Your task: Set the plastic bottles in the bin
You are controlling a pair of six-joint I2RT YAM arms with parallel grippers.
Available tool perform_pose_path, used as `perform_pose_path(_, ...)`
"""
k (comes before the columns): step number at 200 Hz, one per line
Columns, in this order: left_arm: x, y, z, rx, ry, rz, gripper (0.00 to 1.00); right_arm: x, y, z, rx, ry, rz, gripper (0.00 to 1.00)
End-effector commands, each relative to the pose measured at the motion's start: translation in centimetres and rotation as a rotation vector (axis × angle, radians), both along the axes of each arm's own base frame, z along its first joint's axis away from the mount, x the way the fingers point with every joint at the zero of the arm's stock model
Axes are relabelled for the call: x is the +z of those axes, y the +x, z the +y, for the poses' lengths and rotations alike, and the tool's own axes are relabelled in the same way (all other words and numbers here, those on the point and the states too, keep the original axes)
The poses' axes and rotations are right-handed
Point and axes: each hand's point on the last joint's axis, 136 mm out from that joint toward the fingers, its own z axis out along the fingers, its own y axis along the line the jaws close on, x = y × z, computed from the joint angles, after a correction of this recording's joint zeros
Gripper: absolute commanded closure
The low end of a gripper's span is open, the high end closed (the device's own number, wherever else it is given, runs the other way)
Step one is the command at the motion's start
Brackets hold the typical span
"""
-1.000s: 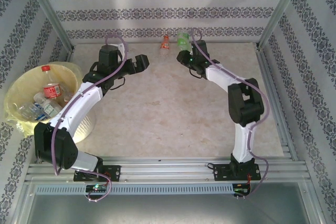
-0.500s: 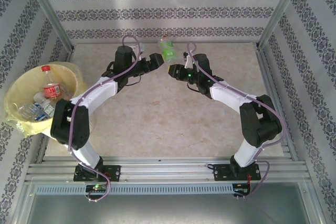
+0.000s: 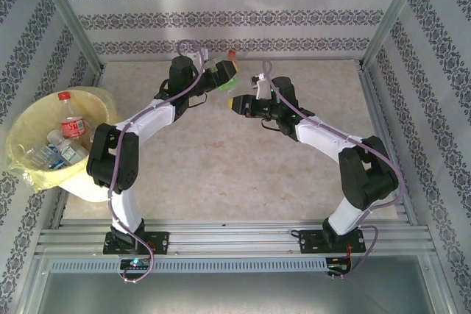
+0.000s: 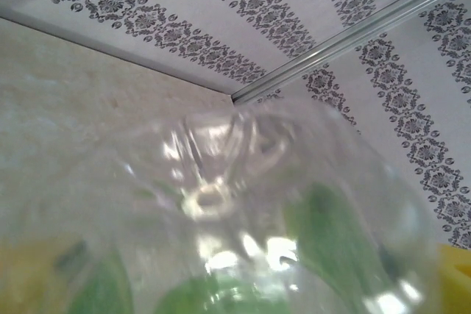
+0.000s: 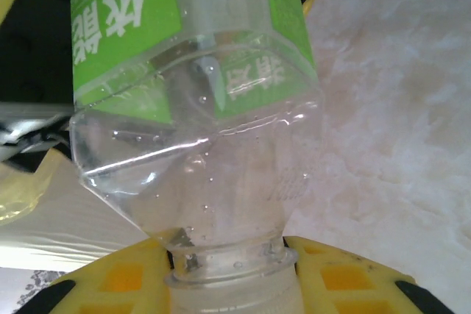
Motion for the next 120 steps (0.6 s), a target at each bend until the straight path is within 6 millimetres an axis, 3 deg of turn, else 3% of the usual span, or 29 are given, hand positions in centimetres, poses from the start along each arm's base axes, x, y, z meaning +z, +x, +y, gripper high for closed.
perform_pose_path(1,2.1,0.9,0.0,-0.006,-0.061,-0.06,0.06,2.7,-1.6,0.6,0.065,0.028,-0.088,0.84)
perform_pose_path(21,2.2,0.5,-0.8,-0.069,-0.106,-0.043,0.23,2.9,-1.7,0.6,0.069,0.021,-0.094,0.8)
perform_pose_path(39,2.2,0.1,-1.1,-0.094,-0.126,-0.032,0.34,3.2,-1.6,0.5,0.064,0.018,-0.097,0.68)
perform_pose_path(79,2.6,-0.1,0.1,-0.046,-0.114,-0.035,0.36,4.4,-2.6,-0.5,0.069,-0.045,-0.167,0.3)
perform_pose_path(120,2.5,-0.2,1.7,0.011,-0.069,-0.017,0.43,6.8,-4.0,-2.9,0.023,-0.117,-0.273,0.12)
